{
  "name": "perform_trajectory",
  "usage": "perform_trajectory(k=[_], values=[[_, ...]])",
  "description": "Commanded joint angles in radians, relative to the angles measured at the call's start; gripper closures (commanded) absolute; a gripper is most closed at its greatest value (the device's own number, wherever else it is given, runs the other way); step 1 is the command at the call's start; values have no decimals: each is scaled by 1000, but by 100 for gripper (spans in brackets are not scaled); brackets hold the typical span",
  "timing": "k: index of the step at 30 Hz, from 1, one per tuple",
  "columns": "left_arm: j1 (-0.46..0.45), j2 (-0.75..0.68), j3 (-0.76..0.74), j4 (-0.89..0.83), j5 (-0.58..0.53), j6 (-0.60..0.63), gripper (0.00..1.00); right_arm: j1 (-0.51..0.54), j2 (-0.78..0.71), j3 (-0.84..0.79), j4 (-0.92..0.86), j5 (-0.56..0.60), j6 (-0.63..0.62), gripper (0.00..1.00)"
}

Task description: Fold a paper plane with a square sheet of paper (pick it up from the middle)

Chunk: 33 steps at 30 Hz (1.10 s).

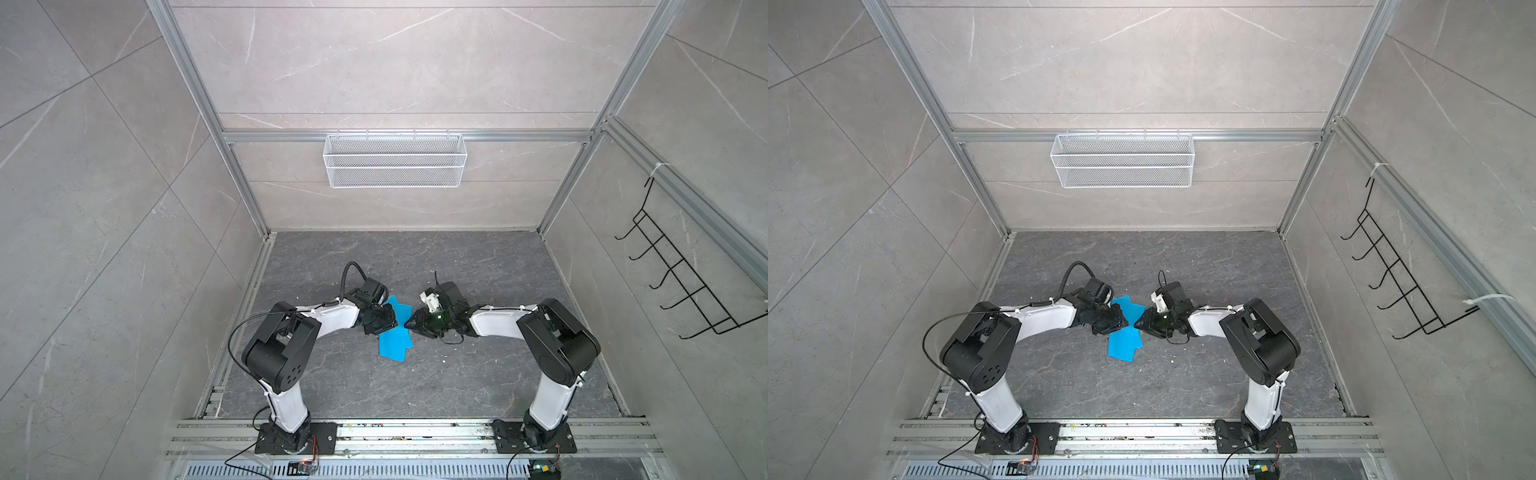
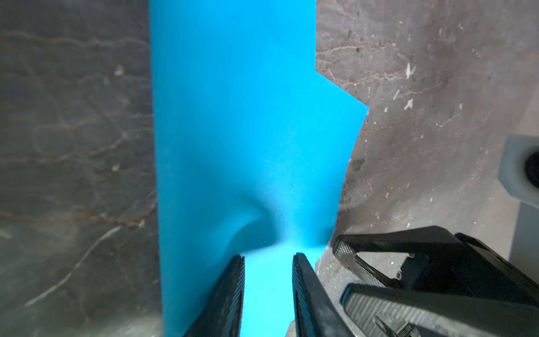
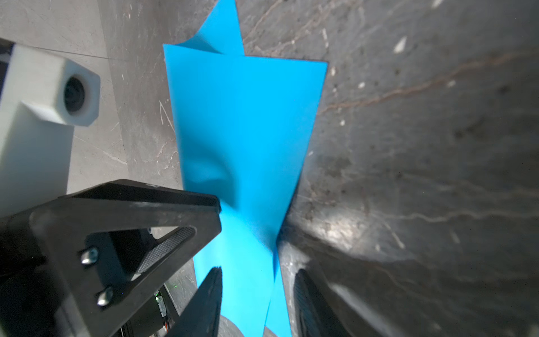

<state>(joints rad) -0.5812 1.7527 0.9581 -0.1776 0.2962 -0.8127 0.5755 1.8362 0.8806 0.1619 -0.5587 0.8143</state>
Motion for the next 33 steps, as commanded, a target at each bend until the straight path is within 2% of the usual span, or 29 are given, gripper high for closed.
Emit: perform_trajectory(k=[1, 11, 27, 33], values=[[12, -61, -14, 44, 33, -32, 67, -1, -3, 12, -9, -27, -27, 55], [26, -90, -34, 73, 54, -54, 67, 2, 11, 16, 14, -54, -9, 58], [37, -131, -55, 77, 54, -66, 66, 3, 52, 25, 106, -126, 11, 51], [43, -130, -57, 87, 58, -74, 67, 4, 71, 17, 172, -168, 35, 57]])
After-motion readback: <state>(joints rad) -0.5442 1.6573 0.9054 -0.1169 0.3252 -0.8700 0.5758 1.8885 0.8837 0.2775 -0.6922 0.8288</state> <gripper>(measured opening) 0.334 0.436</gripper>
